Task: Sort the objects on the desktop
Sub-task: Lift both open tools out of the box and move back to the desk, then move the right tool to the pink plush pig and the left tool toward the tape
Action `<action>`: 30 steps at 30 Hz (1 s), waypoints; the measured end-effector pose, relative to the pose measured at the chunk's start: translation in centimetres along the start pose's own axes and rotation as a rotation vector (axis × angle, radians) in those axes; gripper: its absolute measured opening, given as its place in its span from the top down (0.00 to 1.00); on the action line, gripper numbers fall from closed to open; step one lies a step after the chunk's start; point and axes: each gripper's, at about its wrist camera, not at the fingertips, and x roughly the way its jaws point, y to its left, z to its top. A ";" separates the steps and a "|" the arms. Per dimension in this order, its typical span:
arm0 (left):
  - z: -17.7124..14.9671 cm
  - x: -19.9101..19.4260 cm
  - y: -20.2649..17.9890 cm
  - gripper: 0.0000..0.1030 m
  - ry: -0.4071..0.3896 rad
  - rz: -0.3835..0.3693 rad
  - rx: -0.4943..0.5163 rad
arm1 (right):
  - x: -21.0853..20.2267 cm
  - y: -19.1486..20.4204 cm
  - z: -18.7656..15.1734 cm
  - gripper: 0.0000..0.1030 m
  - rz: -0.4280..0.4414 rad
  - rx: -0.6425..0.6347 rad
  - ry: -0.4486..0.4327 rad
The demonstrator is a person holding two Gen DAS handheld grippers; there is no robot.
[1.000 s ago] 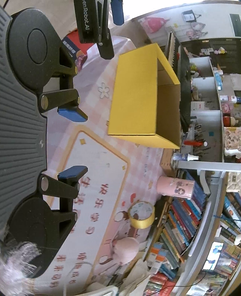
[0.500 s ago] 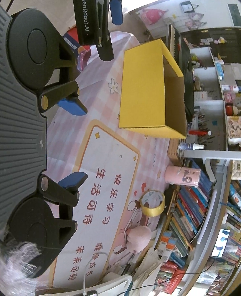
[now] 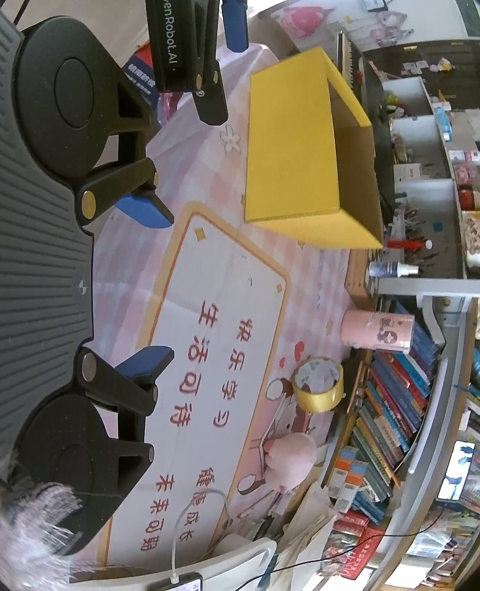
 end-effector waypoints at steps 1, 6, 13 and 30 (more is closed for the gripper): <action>0.2 0.3 -0.4 0.09 0.001 -0.004 0.004 | 0.2 -0.5 0.1 0.33 -0.003 0.004 0.003; 1.1 1.8 -2.7 0.09 0.011 -0.024 0.013 | 1.0 -2.9 0.7 0.33 -0.019 0.012 0.020; 2.3 4.5 -6.8 0.09 0.038 -0.066 0.043 | 2.2 -7.5 1.3 0.32 -0.051 0.043 0.046; 6.5 11.2 -14.6 0.09 0.080 -0.031 -0.008 | 6.9 -18.1 2.9 0.25 -0.057 0.099 0.094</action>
